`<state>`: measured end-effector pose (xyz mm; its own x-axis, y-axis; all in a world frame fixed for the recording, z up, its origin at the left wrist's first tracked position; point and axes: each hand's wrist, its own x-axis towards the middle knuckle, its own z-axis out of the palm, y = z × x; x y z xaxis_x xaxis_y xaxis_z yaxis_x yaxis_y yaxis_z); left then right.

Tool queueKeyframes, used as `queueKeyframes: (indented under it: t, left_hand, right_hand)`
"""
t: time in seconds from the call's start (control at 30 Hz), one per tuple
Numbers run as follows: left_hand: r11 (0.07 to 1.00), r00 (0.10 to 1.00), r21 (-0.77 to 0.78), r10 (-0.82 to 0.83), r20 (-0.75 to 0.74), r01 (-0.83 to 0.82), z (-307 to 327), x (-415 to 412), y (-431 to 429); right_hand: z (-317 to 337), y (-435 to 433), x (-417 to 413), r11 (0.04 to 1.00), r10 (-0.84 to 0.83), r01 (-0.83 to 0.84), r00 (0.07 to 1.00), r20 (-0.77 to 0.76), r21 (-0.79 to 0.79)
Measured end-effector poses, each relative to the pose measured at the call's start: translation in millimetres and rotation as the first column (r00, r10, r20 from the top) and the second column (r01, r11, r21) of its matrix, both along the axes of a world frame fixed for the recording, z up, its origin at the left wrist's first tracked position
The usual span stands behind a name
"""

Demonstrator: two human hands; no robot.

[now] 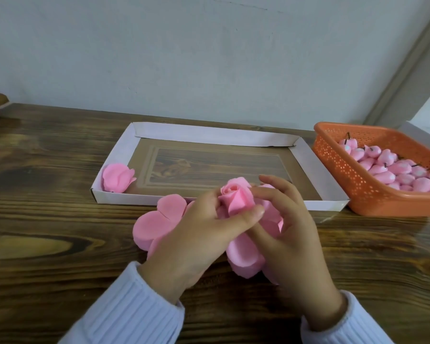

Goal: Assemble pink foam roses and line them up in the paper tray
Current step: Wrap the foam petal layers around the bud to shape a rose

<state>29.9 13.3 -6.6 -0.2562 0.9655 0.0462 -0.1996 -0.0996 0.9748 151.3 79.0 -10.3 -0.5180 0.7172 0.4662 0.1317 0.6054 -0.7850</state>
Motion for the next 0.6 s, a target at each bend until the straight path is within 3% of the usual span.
queueKeyframes:
  t: [0.07, 0.23, 0.4, 0.6]
  left_hand:
    - [0.998, 0.998, 0.0, 0.057, -0.039, -0.057, -2.7, 0.6, 1.0]
    - [1.0, 0.992, 0.025, 0.012, -0.126, -0.009, -1.1, 0.0, 0.6]
    - [0.995, 0.993, 0.035, -0.086, -0.084, 0.09, 1.1, -3.5, 0.1]
    - [0.993, 0.992, 0.074, -0.085, -0.089, 0.092, -3.7, -4.8, 3.5]
  right_hand:
    - [-0.9, 0.0, 0.0, 1.0, -0.008, 0.008, 1.0, -0.004, 0.024]
    - [-3.3, 2.5, 1.6, 1.0, 0.004, -0.004, 1.0, -0.015, 0.003]
    - [2.9, 2.7, 2.7, 0.981, 0.12, -0.136, 0.985, -0.121, -0.135]
    - [5.3, -0.6, 1.6, 0.974, 0.188, -0.196, 0.979, -0.082, -0.109]
